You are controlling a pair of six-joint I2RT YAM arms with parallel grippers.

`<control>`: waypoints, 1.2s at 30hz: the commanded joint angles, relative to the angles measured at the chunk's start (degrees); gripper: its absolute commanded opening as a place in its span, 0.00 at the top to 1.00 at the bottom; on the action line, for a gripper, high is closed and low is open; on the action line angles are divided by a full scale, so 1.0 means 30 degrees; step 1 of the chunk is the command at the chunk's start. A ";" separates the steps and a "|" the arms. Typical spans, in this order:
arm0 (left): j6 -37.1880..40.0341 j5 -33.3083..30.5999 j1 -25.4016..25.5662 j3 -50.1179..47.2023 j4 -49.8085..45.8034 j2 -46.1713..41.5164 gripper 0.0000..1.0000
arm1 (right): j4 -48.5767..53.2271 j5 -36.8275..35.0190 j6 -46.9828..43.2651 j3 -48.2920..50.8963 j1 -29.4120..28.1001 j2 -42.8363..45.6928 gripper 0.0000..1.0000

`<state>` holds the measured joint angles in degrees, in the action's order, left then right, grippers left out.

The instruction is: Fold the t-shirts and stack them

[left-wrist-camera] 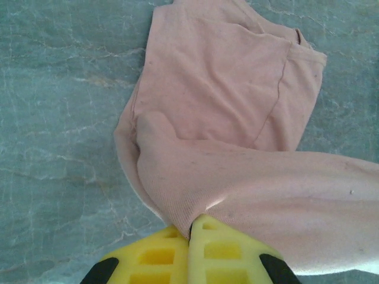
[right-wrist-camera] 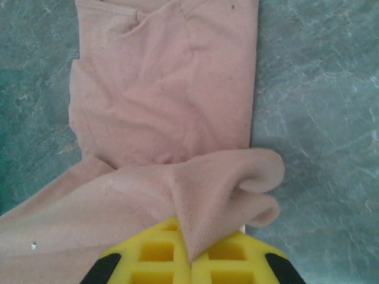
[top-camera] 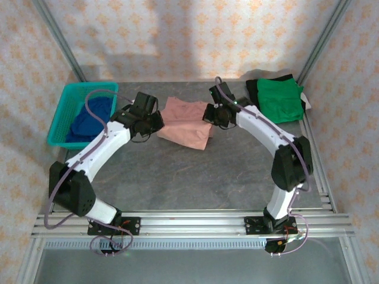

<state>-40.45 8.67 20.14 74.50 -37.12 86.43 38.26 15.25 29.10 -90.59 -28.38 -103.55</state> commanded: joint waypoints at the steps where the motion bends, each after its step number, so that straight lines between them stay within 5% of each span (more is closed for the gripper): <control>1: 0.0566 -0.0375 -0.0622 0.1795 -0.0836 0.0752 1.00 | 0.1134 0.0684 -0.0771 -0.2087 0.0489 -0.1290 1.00; 9: 0.0964 0.0155 -0.1881 0.7996 -0.1688 0.6350 1.00 | 0.2179 0.1475 -0.0615 -0.7038 0.2036 -0.5966 1.00; 13: 0.1014 0.0794 -0.2594 1.2196 -0.2672 1.0237 1.00 | 0.1849 0.2356 -0.0496 -0.9695 0.2786 -0.8987 0.88; 17: 0.1141 0.1052 -0.3177 1.8215 -0.4525 1.4701 0.59 | 0.2552 0.2381 -0.0373 -1.3621 0.3578 -1.2574 0.71; 22: 0.2146 0.0008 -0.3546 2.4554 -0.8210 1.8032 0.49 | 0.3917 0.0521 -0.1179 -1.6662 0.3791 -1.3450 0.44; 25: 0.2843 -0.0476 -0.3408 2.2372 -0.7528 1.6557 0.40 | 0.3904 -0.1224 -0.1716 -1.5889 0.3778 -1.1912 0.39; 29: 0.4205 -0.0617 -0.2382 1.6337 -0.4152 1.3739 0.38 | 0.0605 -0.1974 -0.1844 -1.0068 0.2943 -0.8088 0.39; 32: 0.4173 0.0764 -0.2059 1.4792 -0.2802 1.3834 0.51 | -0.3427 -0.1491 -0.1818 -0.5309 0.1494 -0.5543 0.44; 36: 0.4216 0.1739 -0.1982 1.6564 -0.3338 1.6124 0.70 | -0.4687 -0.0383 -0.1505 -0.4123 0.0593 -0.6057 0.60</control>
<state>-29.26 11.53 14.70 121.43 -48.95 130.56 31.59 12.58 24.51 -105.12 -24.69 -120.25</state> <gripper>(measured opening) 0.318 0.430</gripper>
